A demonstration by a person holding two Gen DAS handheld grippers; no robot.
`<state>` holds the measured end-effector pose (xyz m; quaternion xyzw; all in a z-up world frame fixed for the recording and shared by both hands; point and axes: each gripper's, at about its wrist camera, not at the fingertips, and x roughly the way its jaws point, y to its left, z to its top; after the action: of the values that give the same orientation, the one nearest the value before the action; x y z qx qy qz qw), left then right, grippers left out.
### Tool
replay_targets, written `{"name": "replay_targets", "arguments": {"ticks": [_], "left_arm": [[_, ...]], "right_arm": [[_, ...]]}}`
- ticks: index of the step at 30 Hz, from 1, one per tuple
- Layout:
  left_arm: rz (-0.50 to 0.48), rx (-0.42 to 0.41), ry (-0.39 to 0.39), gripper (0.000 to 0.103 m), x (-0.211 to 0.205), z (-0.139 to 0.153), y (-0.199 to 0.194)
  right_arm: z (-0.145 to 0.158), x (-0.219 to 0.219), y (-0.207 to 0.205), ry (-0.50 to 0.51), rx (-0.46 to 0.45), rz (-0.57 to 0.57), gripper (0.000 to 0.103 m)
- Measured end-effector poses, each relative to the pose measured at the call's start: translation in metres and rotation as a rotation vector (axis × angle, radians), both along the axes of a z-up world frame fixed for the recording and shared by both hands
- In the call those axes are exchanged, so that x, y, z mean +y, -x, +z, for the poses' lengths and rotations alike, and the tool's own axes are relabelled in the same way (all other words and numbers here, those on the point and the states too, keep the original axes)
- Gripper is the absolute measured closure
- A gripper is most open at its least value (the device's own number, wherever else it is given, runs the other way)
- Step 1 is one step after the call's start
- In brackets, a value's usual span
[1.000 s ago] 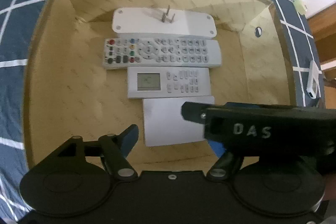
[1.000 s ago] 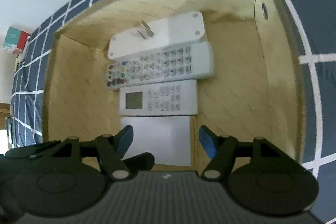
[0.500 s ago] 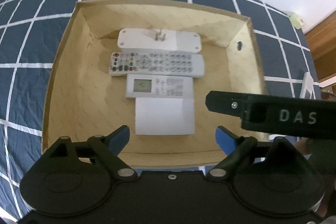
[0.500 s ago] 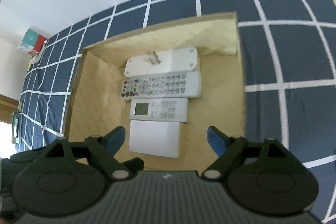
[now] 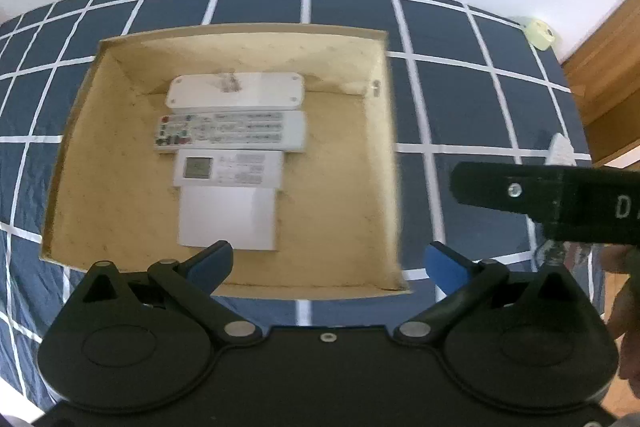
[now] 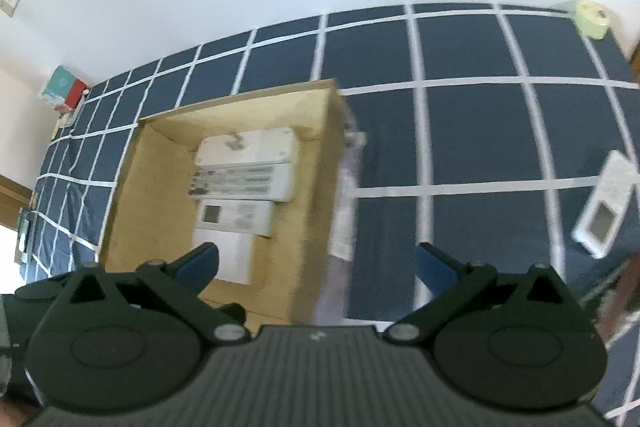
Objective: Organize objects
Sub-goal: 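Open the right gripper and lift it out of the box, then move the right gripper to the white cordless phone handset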
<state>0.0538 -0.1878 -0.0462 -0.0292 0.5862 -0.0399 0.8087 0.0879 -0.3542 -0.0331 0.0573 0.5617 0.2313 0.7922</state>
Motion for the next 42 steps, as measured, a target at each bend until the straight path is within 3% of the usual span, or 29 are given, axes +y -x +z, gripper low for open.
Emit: {"name": "replay_targets", "arguments": {"ticks": [9, 21, 32, 42], "left_arm": [[0.019, -0.008, -0.015, 0.000, -0.072, 0.003, 0.012], [0.092, -0.015, -0.022, 0.000, -0.152, -0.013, 0.020], [0.099, -0.002, -0.045, 0.000, -0.200, -0.030, -0.004], [0.099, 0.046, -0.059, 0.000, -0.222, -0.059, -0.042]], "right_arm": [[0.008, -0.085, -0.005, 0.048, -0.023, 0.032, 0.000], [-0.010, -0.180, -0.025, 0.160, -0.039, 0.108, 0.000], [-0.024, -0.218, -0.077, 0.260, -0.067, 0.241, 0.000], [-0.066, -0.223, -0.134, 0.333, -0.042, 0.379, 0.000]]}}
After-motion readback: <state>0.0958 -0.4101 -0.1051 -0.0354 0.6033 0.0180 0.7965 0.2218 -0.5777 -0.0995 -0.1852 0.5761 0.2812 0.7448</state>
